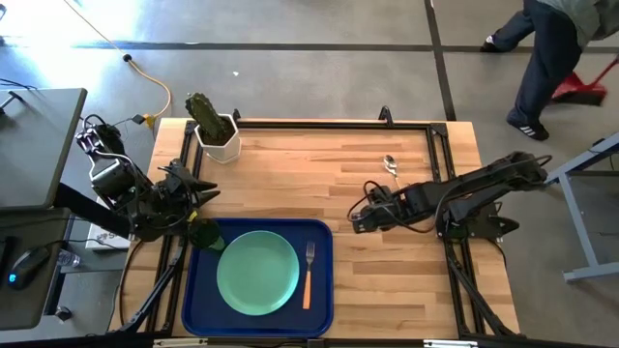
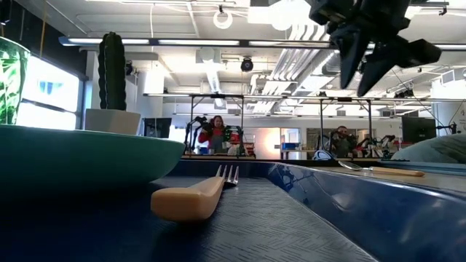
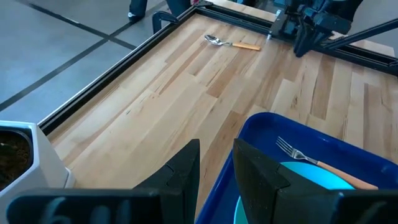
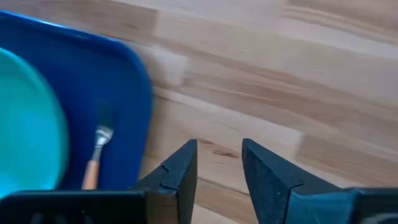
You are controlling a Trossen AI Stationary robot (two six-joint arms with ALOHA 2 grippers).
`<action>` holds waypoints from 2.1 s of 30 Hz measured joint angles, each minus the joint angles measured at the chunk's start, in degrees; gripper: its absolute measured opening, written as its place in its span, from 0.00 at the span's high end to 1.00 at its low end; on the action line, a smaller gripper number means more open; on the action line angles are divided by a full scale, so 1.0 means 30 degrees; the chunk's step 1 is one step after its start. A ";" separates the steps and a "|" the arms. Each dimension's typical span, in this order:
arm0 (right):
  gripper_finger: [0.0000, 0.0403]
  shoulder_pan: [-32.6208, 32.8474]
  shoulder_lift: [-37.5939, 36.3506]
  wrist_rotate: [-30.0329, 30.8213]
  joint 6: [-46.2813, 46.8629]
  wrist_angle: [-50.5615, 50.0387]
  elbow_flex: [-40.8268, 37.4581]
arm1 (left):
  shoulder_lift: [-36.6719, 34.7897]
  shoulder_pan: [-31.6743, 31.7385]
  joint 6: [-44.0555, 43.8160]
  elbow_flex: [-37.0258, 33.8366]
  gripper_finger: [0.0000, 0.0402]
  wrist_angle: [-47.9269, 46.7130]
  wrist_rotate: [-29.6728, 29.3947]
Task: Pick and place plate/cup/fork/spoon on tray
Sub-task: Move the blue tray to the center of the table
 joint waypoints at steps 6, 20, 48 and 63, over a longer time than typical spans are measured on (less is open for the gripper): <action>0.65 0.0086 0.1154 -0.0802 0.0307 0.3273 -0.0015 | -0.0004 -0.0003 0.0000 0.0000 0.79 -0.0007 0.0007; 0.65 0.0507 0.4820 -0.1312 0.1732 0.7917 -0.0015 | -0.0004 -0.0001 0.0000 0.0000 0.79 -0.0004 0.0015; 0.65 0.0836 0.8123 -0.0503 0.2864 1.0815 0.0007 | -0.0007 0.0000 0.0000 0.0002 0.79 0.0000 -0.0015; 0.65 0.0831 0.8949 -0.0605 0.3321 1.1069 0.0015 | 0.0000 -0.0002 0.0000 0.0000 0.79 -0.0022 -0.0211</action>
